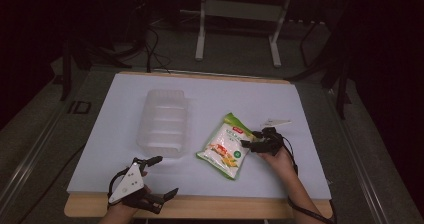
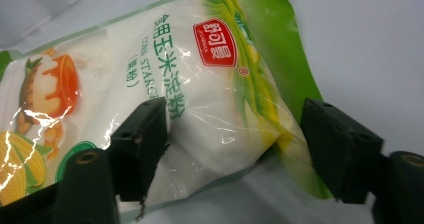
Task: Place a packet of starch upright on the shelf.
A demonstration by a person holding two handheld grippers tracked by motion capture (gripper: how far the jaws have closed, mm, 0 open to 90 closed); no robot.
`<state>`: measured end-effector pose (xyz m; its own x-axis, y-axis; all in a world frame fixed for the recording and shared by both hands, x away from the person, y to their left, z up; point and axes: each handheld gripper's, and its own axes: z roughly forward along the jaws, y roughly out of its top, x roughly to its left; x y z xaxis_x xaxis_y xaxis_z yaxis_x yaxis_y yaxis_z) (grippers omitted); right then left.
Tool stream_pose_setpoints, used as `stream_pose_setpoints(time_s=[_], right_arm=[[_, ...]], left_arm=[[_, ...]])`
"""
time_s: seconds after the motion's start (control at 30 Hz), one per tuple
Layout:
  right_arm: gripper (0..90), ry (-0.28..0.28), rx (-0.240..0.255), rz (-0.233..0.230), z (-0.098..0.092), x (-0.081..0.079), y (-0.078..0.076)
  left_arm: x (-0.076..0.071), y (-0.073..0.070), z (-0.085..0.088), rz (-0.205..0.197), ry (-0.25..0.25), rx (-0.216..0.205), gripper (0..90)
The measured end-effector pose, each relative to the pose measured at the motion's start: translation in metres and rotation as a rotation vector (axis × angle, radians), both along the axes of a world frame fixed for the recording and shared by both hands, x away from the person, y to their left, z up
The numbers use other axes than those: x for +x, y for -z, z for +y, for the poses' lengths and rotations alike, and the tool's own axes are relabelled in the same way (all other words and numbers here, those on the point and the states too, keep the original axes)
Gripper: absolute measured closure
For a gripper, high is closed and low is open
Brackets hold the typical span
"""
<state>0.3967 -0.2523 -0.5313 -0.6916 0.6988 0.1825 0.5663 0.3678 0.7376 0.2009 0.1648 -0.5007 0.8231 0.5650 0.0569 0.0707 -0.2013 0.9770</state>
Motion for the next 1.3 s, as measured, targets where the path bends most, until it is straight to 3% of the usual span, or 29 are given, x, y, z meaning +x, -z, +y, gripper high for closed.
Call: stream_pose_setpoints(time_s=[0.53,0.67,0.77,0.87,1.0,1.3], right_arm=[[75.4,0.01,0.002,-0.009,0.001,-0.006,-0.003],[78.3,-0.008,-0.052,-0.03,0.007,-0.007,-0.008],[80.0,-0.012,-0.066,-0.021,0.008,-0.006,-0.012],[80.3,-0.016,-0.083,-0.04,0.011,-0.008,-0.015],[80.7,-0.023,-0.061,-0.054,0.009,-0.009,-0.021],[81.2,-0.066,0.005,-0.137,0.011,-0.019,-0.048]], left_arm=[[0.0,0.0,-0.001,0.001,-0.001,0.007,0.0],[0.001,0.0,0.0,0.003,-0.008,0.006,0.0],[0.001,0.0,0.001,-0.001,-0.016,0.005,0.0],[0.0,0.0,0.001,-0.005,-0.013,-0.004,0.0],[0.0,0.0,0.001,-0.006,-0.015,-0.005,0.0],[0.0,0.0,0.001,-0.007,-0.015,0.005,0.0]])
